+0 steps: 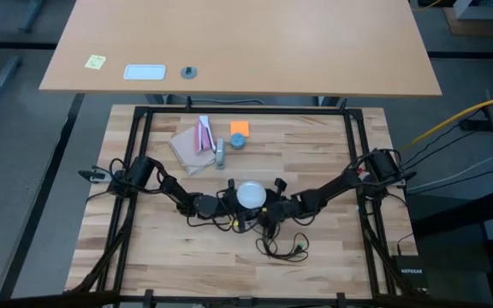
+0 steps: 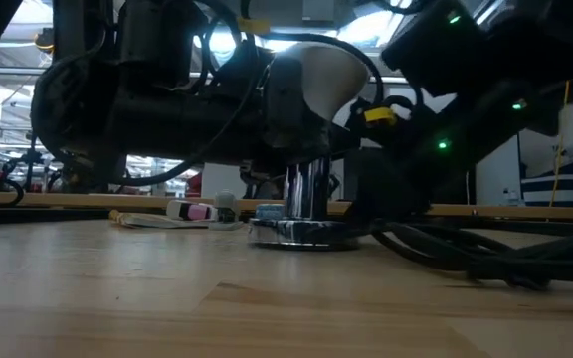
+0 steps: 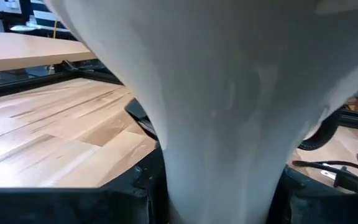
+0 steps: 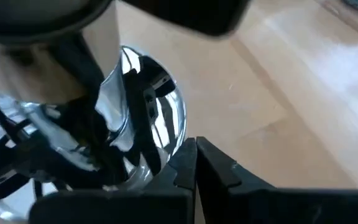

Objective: Screw lightbulb
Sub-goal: Remove the white lightbulb from the silver lamp

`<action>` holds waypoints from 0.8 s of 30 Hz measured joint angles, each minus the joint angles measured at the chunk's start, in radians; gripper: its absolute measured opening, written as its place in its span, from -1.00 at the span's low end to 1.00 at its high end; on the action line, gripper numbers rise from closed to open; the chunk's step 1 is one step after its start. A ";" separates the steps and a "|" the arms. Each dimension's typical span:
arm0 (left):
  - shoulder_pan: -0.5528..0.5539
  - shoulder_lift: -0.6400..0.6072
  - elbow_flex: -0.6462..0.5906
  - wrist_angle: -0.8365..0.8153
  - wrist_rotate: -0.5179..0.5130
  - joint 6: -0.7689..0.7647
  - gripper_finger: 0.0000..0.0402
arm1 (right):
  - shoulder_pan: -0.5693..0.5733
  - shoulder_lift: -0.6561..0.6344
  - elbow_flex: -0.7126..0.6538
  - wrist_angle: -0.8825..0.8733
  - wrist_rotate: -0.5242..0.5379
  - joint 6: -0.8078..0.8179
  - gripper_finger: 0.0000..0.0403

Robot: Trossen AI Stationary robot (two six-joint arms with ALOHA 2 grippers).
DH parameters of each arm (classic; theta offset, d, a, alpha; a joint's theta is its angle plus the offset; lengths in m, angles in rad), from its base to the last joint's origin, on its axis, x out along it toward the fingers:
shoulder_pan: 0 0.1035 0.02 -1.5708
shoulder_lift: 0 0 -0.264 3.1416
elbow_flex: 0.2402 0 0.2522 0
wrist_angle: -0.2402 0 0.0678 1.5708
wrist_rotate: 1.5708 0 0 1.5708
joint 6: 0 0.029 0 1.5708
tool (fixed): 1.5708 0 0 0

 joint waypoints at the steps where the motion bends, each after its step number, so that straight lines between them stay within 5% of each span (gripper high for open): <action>1: 0.000 0.000 0.000 0.000 0.000 0.004 -0.24 | 0.012 0.001 0.000 0.001 0.012 0.019 -0.96; 13: 0.014 0.000 -0.001 -0.018 -0.043 0.005 -0.24 | 0.092 0.001 0.002 0.134 0.018 0.049 -0.96; 24: 0.000 -0.002 -0.002 -0.013 -0.003 0.006 -0.24 | 0.084 -0.101 0.002 -0.179 0.209 0.060 -0.96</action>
